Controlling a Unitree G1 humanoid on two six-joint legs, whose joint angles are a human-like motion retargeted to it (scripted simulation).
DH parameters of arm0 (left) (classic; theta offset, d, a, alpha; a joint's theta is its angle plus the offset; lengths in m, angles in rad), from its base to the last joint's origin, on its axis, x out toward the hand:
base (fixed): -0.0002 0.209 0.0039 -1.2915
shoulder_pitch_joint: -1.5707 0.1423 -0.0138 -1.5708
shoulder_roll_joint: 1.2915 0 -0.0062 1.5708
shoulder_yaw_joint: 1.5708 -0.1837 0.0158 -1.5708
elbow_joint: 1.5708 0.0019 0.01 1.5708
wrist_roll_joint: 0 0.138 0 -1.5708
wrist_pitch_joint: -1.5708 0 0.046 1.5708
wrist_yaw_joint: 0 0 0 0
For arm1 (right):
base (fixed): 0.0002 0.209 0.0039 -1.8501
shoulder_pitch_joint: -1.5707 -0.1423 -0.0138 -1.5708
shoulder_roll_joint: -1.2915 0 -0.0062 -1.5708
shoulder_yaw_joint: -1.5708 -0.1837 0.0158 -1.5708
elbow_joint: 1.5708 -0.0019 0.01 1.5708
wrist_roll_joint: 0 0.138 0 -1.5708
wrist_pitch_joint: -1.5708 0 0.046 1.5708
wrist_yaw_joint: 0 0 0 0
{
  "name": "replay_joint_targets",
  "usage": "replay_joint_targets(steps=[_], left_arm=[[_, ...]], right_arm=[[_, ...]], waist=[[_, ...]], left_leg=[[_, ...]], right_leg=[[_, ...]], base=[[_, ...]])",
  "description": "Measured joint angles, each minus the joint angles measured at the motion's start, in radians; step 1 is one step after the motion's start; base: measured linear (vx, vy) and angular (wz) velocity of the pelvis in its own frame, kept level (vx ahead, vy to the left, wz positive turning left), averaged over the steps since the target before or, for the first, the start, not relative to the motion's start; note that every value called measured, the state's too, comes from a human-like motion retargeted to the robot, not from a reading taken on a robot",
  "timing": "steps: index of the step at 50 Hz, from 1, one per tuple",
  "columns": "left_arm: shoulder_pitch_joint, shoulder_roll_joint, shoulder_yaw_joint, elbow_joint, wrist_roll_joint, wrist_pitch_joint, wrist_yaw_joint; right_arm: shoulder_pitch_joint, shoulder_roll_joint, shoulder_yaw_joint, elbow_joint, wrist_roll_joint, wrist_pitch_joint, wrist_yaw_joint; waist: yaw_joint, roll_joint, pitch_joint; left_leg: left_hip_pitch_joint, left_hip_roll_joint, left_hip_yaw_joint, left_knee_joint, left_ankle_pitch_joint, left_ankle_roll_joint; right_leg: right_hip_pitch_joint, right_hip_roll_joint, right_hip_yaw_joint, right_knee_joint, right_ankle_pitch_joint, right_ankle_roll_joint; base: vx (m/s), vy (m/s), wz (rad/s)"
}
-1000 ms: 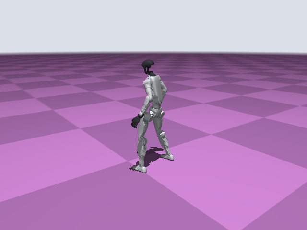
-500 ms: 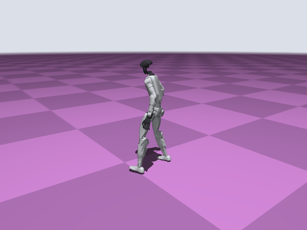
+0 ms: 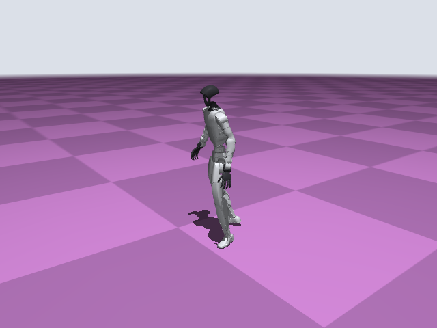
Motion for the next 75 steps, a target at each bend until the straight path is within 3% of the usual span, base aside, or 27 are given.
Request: replay_joint_targets(steps=[3, 5, 8, 10, 16, 18, 23, 25, 28, 30, 34, 36, 43, 47, 59, 65, 69, 75], left_arm=[[-0.103, -0.004, -0.006, 0.067, 0.022, 0.021, 0.017], [-0.170, -0.017, 0.011, 0.076, 0.040, 0.036, 0.037], [-0.188, -0.029, 0.039, -0.022, -0.036, 0.025, 0.062], [-0.179, -0.022, 0.027, -0.106, -0.121, 0.002, 0.059], [-0.222, 0.034, -0.062, -0.200, -0.138, -0.041, 0.042], [-0.247, 0.038, -0.065, -0.201, -0.121, -0.040, 0.060], [-0.240, 0.012, -0.027, -0.209, -0.118, -0.025, 0.130], [-0.226, 0.006, -0.017, -0.218, -0.102, -0.014, 0.135], [-0.208, 0.009, -0.023, -0.223, -0.074, -0.010, 0.109], [-0.202, 0.013, -0.024, -0.218, -0.063, -0.010, 0.090], [-0.141, 0.024, -0.023, -0.218, -0.110, -0.012, 0.073], [-0.136, 0.023, -0.030, -0.204, -0.119, -0.005, 0.054], [-0.103, 0.031, -0.075, -0.131, -0.033, -0.028, 0.094], [-0.102, -0.002, -0.051, -0.100, -0.056, -0.017, 0.113], [-0.078, 0.027, -0.172, -0.062, 0.154, -0.049, -0.051], [-0.004, 0.029, -0.153, -0.156, 0.041, -0.050, 0.001], [0.033, 0.037, -0.130, -0.152, -0.031, -0.043, 0.010], [0.082, 0.078, -0.088, -0.202, -0.151, -0.045, 0.015]], right_arm=[[0.003, 0.018, -0.002, 0.054, -0.025, 0.008, 0.000], [0.005, 0.028, 0.007, 0.073, -0.063, 0.015, 0.001], [0.012, 0.024, 0.044, 0.043, -0.138, 0.017, -0.001], [0.015, 0.016, 0.068, -0.003, -0.158, 0.015, -0.006], [0.012, -0.019, 0.069, -0.133, -0.079, -0.017, -0.072], [-0.011, -0.038, 0.075, -0.142, -0.061, -0.015, -0.082], [-0.071, -0.106, 0.092, -0.131, -0.063, 0.006, -0.071], [-0.085, -0.135, 0.080, -0.129, -0.057, 0.007, -0.068], [-0.082, -0.163, 0.036, -0.127, -0.017, -0.009, -0.081], [-0.083, -0.171, 0.005, -0.119, 0.046, -0.022, -0.095], [-0.088, -0.194, -0.010, -0.117, 0.218, -0.109, -0.035], [-0.100, -0.201, -0.022, -0.130, 0.249, -0.114, -0.033], [-0.061, -0.206, -0.051, -0.180, 0.235, -0.158, -0.071], [-0.103, -0.188, -0.023, -0.142, 0.160, -0.129, -0.103], [0.013, -0.089, 0.030, -0.047, -0.015, -0.096, -0.028], [0.070, -0.141, 0.051, -0.109, -0.065, -0.089, 0.010], [0.125, -0.177, 0.027, -0.199, -0.065, -0.082, 0.009], [0.229, -0.196, -0.042, -0.349, 0.052, -0.098, -0.021]], waist=[[0.009, 0.043, 0.063], [0.027, 0.057, 0.097], [0.014, 0.075, 0.108], [-0.011, 0.084, 0.100], [-0.050, 0.104, 0.123], [-0.051, 0.101, 0.142], [-0.061, 0.111, 0.181], [-0.051, 0.130, 0.187], [-0.029, 0.158, 0.181], [-0.018, 0.167, 0.171], [-0.059, 0.155, 0.107], [-0.088, 0.148, 0.097], [-0.103, 0.147, 0.042], [-0.116, 0.172, 0.043], [-0.158, 0.166, 0.016], [-0.205, 0.174, 0.055], [-0.226, 0.168, 0.080], [-0.235, 0.142, 0.123]], left_leg=[[-0.023, -0.001, -0.154, 0.050, -0.035, 0.013], [-0.020, -0.043, -0.244, 0.018, -0.026, 0.028], [-0.025, -0.096, -0.399, -0.070, 0.020, 0.024], [-0.037, -0.124, -0.508, -0.127, 0.056, 0.017], [-0.051, -0.203, -0.810, -0.211, 0.094, -0.035], [-0.054, -0.243, -0.901, -0.227, 0.106, -0.043], [-0.049, -0.324, -1.100, -0.262, 0.126, -0.041], [-0.048, -0.337, -1.162, -0.274, 0.129, -0.043], [-0.050, -0.339, -1.219, -0.297, 0.127, -0.046], [-0.065, -0.319, -1.155, -0.308, 0.128, -0.047], [-0.193, -0.198, -0.673, -0.105, 0.043, -0.033], [-0.187, -0.159, -0.546, -0.090, 0.051, -0.039], [-0.171, -0.152, -0.648, 0.020, 0.019, -0.048], [-0.064, -0.135, -0.598, -0.133, 0.052, -0.060], [-0.060, -0.175, -0.654, -0.222, 0.076, -0.073], [-0.110, -0.157, -0.629, -0.089, 0.017, -0.058], [-0.076, -0.160, -0.618, -0.144, 0.025, -0.060], [-0.111, -0.196, -0.618, -0.163, 0.041, -0.038]], right_leg=[[-0.015, -0.068, -0.023, 0.261, 0.044, -0.108], [-0.096, -0.067, 0.105, 0.403, 0.075, -0.121], [-0.208, 0.091, 0.354, 0.433, 0.094, -0.044], [-0.244, 0.162, 0.414, 0.384, 0.119, -0.008], [-0.241, 0.173, 0.377, 0.101, 0.045, -0.036], [-0.253, 0.200, 0.502, -0.013, 0.039, -0.023], [-0.248, 0.293, 0.988, -0.198, 0.102, 0.048], [-0.235, 0.293, 1.002, -0.199, 0.116, 0.053], [-0.198, 0.255, 0.857, -0.195, 0.086, 0.055], [-0.168, 0.233, 0.776, -0.225, 0.083, 0.069], [-0.181, 0.202, 0.622, -0.204, 0.044, 0.068], [-0.166, 0.188, 0.562, -0.227, 0.045, 0.081], [-0.171, 0.168, 0.442, -0.200, -0.002, 0.090], [-0.153, 0.186, 0.409, -0.251, 0.020, 0.101], [-0.116, 0.143, 0.282, -0.275, 0.053, 0.110], [-0.189, 0.131, 0.376, -0.140, 0.048, 0.055], [-0.254, 0.148, 0.534, -0.110, 0.022, 0.076], [-0.246, 0.103, 0.511, -0.261, 0.096, 0.087]], base=[[0.11, 0.34, 2.46], [0.14, 0.22, 2.52], [0.18, 0.10, 2.82], [0.20, 0.04, 3.00], [0.18, -0.05, 2.84], [0.13, -0.16, 2.60], [0.10, -0.22, 2.43], [0.07, -0.28, 2.05], [0.04, -0.31, 1.95], [0.00, -0.31, 1.89], [0.00, -0.27, 1.98], [-0.08, -0.19, 1.95], [-0.04, -0.08, 1.09], [-0.03, 0.04, 0.54], [0.06, 0.13, 0.51], [0.07, 0.17, -0.11], [0.07, 0.06, -0.24], [0.02, -0.04, 0.02]])
